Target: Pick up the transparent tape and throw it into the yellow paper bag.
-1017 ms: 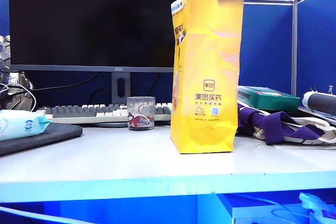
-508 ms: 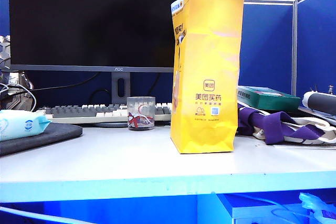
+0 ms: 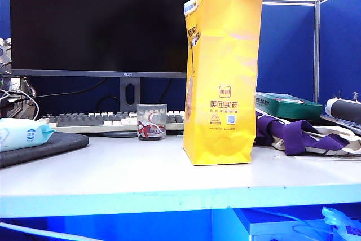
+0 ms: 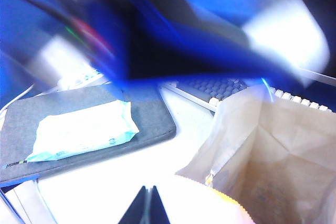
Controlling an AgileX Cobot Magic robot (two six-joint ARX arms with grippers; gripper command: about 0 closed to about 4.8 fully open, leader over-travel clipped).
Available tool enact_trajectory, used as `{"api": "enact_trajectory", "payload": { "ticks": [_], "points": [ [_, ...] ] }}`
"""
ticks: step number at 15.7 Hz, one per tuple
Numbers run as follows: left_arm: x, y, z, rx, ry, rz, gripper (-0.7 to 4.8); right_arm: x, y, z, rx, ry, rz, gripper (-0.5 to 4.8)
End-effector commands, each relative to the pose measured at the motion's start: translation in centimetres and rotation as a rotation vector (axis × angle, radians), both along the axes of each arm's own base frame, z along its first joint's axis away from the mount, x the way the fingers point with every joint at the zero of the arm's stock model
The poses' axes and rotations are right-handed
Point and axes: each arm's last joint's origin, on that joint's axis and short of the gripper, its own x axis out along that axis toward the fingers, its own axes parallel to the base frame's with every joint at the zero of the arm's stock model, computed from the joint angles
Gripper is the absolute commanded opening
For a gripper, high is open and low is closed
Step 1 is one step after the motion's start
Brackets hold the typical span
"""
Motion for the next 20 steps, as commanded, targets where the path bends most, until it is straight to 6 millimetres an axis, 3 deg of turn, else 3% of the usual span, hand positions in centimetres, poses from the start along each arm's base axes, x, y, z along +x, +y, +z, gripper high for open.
{"api": "enact_trajectory", "payload": {
  "ticks": [1, 8, 9, 10, 14, 16, 18, 20],
  "points": [
    [1.6, -1.0, -2.2, 0.024, 0.046, 0.002, 2.74, 0.0, -0.1, 0.4, -0.001, -0.032, -0.009, -0.01],
    [2.3, -1.0, -3.0, 0.047, 0.062, 0.039, 2.84, 0.2, -0.4, 0.5, -0.035, -0.075, -0.079, -0.01],
    [2.3, -1.0, -3.0, 0.046, 0.062, 0.039, 3.46, 0.2, -0.4, 0.5, -0.035, -0.075, -0.079, -0.01],
    [2.3, -1.0, -3.0, 0.037, 0.076, 0.044, 4.79, 0.2, -0.4, 0.5, -0.035, -0.075, -0.079, -0.01],
    [2.1, -0.9, -2.8, 0.019, 0.098, 0.052, 4.79, 0.2, -0.4, 0.5, -0.035, -0.075, -0.079, -0.01],
    [1.2, 0.0, -1.2, 0.058, 0.05, 0.122, 4.79, 0.2, -0.4, 0.5, -0.035, -0.074, -0.079, -0.01],
    [-1.0, 2.1, 1.2, 0.159, -0.037, 0.231, 4.79, 0.2, -0.4, 0.5, -0.035, -0.074, -0.08, -0.01],
    [-5.4, 7.3, 5.7, 0.134, -0.059, 0.34, 4.79, 0.2, -0.5, 0.8, -0.033, -0.093, -0.088, -0.01]
  ]
}}
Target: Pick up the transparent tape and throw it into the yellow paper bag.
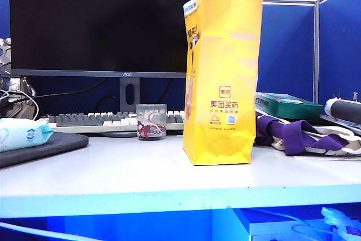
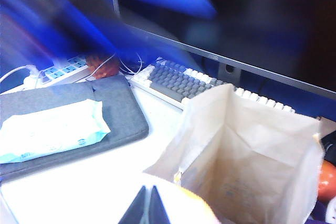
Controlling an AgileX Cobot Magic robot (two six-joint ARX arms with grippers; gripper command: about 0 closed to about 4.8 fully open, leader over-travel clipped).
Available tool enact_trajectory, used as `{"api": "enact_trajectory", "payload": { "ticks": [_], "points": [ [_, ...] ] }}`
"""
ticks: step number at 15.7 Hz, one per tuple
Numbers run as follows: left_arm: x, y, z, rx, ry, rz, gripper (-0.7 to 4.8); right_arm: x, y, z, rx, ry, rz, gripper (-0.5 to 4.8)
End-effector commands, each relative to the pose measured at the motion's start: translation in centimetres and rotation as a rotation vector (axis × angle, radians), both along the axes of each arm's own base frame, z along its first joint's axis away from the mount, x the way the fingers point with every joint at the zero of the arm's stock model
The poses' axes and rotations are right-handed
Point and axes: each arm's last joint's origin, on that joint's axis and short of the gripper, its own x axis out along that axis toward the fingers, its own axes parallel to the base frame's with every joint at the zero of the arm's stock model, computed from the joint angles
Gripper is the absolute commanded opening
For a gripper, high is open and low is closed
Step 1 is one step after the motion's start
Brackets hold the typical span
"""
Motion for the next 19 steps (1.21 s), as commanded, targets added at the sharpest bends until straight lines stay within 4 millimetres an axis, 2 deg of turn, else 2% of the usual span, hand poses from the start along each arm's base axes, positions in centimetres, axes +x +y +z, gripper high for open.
{"api": "enact_trajectory", "payload": {
  "ticks": [1, 3, 4, 7, 8, 9, 11, 13, 15, 17, 19],
  "points": [
    [-4.0, 6.1, 4.3, -0.059, -0.014, 0.136, 4.79, -0.2, -0.4, 1.3, 0.01, -0.066, -0.05, -0.01],
    [-6.3, 11.2, 6.1, -0.112, 0.014, 0.252, 4.79, -1.3, -1.9, 3.5, 0.035, -0.144, -0.11, -0.01],
    [-7.9, 13.8, 6.7, -0.116, 0.032, 0.297, 4.79, -2.7, -2.7, 5.1, 0.055, -0.205, -0.134, -0.01],
    [-13.3, 16.3, 8.2, -0.093, -0.014, 0.306, 4.79, -8.1, -4.8, 8.0, 0.106, -0.369, -0.178, -0.01],
    [-15.2, 16.9, 8.7, -0.109, -0.045, 0.305, 4.79, -9.8, -5.3, 8.5, 0.121, -0.412, -0.178, -0.01],
    [-17.6, 17.7, 9.1, -0.132, -0.08, 0.302, 4.79, -12.4, -6.0, 8.9, 0.138, -0.456, -0.213, -0.01],
    [-22.4, 19.5, 8.6, -0.147, -0.154, 0.389, 4.79, -16.0, -7.1, 9.2, 0.153, -0.521, -0.287, -0.01],
    [-26.6, 21.1, 6.1, -0.165, -0.227, 0.462, 4.79, -17.4, -7.4, 8.3, 0.127, -0.469, -0.287, -0.01],
    [-29.4, 22.0, 1.8, -0.223, -0.313, 0.467, 4.79, -17.8, -7.5, 6.8, 0.098, -0.412, -0.283, -0.01],
    [-31.1, 22.7, -3.1, -0.269, -0.371, 0.494, 4.79, -19.0, -7.8, 4.9, 0.086, -0.49, -0.295, -0.02],
    [-31.4, 22.8, -6.7, -0.287, -0.363, 0.497, 4.79, -20.0, -8.1, 2.1, 0.142, -0.605, -0.316, -0.02]
  ]
}}
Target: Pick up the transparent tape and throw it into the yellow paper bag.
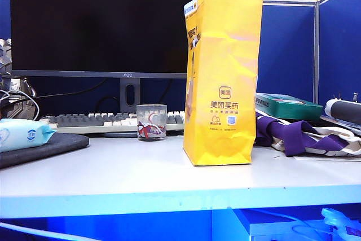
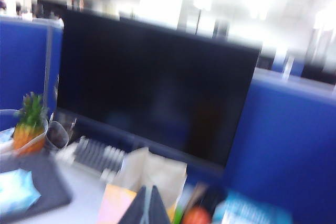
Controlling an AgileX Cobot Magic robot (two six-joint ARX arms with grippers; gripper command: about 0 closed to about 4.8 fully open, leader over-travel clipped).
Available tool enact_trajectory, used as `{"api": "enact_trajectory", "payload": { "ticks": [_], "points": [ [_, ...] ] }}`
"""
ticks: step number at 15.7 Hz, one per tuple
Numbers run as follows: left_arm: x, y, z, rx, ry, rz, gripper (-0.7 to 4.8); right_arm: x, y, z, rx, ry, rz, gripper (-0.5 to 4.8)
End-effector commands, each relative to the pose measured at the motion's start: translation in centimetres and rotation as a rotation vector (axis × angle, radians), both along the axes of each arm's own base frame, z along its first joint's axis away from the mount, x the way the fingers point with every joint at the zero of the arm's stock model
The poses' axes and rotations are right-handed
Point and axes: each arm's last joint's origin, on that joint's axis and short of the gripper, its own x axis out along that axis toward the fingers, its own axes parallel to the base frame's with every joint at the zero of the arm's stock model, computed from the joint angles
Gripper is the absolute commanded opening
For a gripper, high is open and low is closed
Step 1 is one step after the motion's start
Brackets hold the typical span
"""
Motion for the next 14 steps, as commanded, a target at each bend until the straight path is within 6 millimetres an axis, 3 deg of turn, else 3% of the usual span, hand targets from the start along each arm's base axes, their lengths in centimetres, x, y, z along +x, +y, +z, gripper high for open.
{"api": "enact_trajectory", "payload": {
  "ticks": [1, 4, 5, 8, 11, 14],
  "points": [
    [0.2, 0.0, -3.4, -0.045, 0.0, 0.004, 4.79, -0.9, -0.3, -3.1, 0.077, -0.184, -0.01, -0.02],
    [2.2, -0.7, -6.0, -0.072, 0.026, 0.0, 4.79, 0.7, 0.1, -7.8, 0.238, -0.185, 0.06, -0.01],
    [3.7, -1.3, -7.1, -0.092, -0.001, -0.023, 4.79, 2.3, 0.5, -10.3, 0.284, -0.148, 0.084, -0.01],
    [7.1, -2.6, -11.0, -0.195, 0.024, -0.093, 4.79, 4.5, 1.1, -14.9, 0.359, -0.043, 0.117, -0.01],
    [9.4, -3.3, -16.1, -0.129, 0.093, -0.099, 4.79, 5.5, 1.3, -17.5, 0.354, 0.049, 0.107, -0.01],
    [10.1, -3.6, -16.9, -0.253, 0.042, -0.119, 4.79, 6.1, 1.6, -19.6, 0.331, 0.169, 0.091, -0.01]
  ]
}}
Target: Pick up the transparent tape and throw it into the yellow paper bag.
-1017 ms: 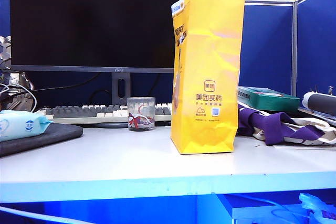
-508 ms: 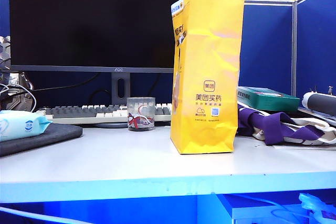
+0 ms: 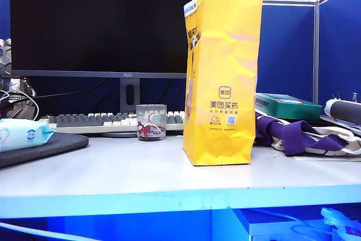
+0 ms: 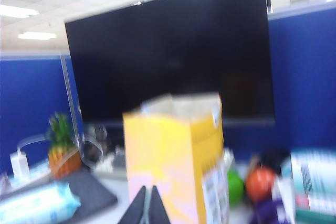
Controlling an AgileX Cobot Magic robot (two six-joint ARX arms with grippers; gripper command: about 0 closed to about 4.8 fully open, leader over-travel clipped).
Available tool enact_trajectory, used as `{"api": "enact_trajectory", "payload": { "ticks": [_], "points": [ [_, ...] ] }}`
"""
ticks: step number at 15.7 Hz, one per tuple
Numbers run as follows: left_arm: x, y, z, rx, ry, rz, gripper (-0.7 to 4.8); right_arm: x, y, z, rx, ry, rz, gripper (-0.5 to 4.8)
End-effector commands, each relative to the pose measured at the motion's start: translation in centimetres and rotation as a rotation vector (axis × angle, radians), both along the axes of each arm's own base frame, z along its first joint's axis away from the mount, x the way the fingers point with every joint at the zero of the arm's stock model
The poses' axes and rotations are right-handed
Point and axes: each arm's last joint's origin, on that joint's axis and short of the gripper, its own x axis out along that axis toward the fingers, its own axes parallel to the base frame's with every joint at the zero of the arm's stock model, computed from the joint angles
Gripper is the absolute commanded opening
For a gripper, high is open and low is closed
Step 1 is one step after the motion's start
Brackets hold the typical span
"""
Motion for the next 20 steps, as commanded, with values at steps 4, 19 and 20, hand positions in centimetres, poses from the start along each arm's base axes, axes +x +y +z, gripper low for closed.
{"api": "enact_trajectory", "payload": {
  "ticks": [4, 19, 20],
  "points": [
    [0.6, -0.2, -1.3, -0.126, 0.012, 0.02, 4.79, 0.8, 0.3, -3.3, -0.03, 0.15, -0.002, -0.01],
    [1.0, -0.4, -4.9, -0.218, 0.184, -0.002, 4.79, 1.0, 0.3, -4.6, -0.05, 0.23, 0.002, -0.01],
    [1.0, -0.4, -4.9, -0.218, 0.184, -0.002, 4.79, 1.0, 0.3, -4.6, -0.05, 0.23, 0.002, -0.01]
  ]
}}
